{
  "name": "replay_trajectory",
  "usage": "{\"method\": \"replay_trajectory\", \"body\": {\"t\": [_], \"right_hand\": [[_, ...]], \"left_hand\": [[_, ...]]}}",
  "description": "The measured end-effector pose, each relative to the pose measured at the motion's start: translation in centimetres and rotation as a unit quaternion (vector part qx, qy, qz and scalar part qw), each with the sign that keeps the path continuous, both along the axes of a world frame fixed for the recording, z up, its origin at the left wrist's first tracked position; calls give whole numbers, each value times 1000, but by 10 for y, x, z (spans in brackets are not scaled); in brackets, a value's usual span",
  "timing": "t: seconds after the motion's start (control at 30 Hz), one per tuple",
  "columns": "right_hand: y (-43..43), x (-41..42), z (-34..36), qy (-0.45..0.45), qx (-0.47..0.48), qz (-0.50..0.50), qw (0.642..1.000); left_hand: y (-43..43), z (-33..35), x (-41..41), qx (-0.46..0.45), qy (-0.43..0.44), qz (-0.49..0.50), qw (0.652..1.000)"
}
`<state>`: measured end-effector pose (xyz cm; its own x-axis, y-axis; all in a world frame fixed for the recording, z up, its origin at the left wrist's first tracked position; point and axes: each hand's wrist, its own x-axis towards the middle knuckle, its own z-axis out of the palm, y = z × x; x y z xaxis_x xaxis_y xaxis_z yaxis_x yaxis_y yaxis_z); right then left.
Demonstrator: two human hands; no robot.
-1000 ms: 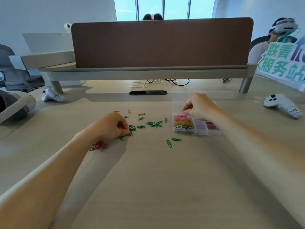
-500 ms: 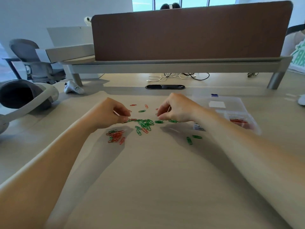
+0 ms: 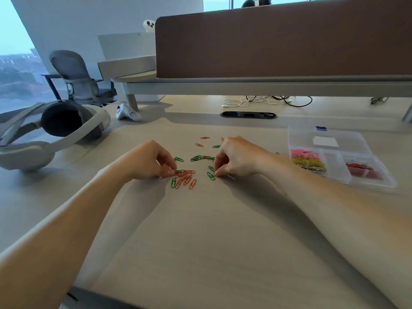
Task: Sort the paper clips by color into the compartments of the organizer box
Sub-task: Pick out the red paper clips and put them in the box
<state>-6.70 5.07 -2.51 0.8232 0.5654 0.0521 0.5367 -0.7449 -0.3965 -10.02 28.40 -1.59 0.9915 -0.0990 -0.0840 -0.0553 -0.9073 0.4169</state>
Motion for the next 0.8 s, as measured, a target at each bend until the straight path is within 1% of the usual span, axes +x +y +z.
{"method": "replay_trajectory", "body": {"t": [0.2,0.3,0.4,0.47,0.53,0.63,0.8], "right_hand": [[11,-6,9,4,40,4,999],[26,-11,7,13,46,29,998],[36,-11,5,38,45,33,998],[38,-8,5,45,41,31,998],[38,-7,6,29,34,28,999],[40,-6,3,-1,10,27,1000],[44,-6,0,28,6,49,998]], "left_hand": [[-2,-3,-3,14,-22,-8,1000],[-4,-3,-3,30,-14,-18,999],[-4,0,-4,15,-5,-29,999],[-3,0,-1,-22,-14,-7,1000],[-3,-2,4,-38,-34,21,998],[-6,-8,11,-16,-40,33,999],[-1,-9,13,-14,-47,48,998]]}}
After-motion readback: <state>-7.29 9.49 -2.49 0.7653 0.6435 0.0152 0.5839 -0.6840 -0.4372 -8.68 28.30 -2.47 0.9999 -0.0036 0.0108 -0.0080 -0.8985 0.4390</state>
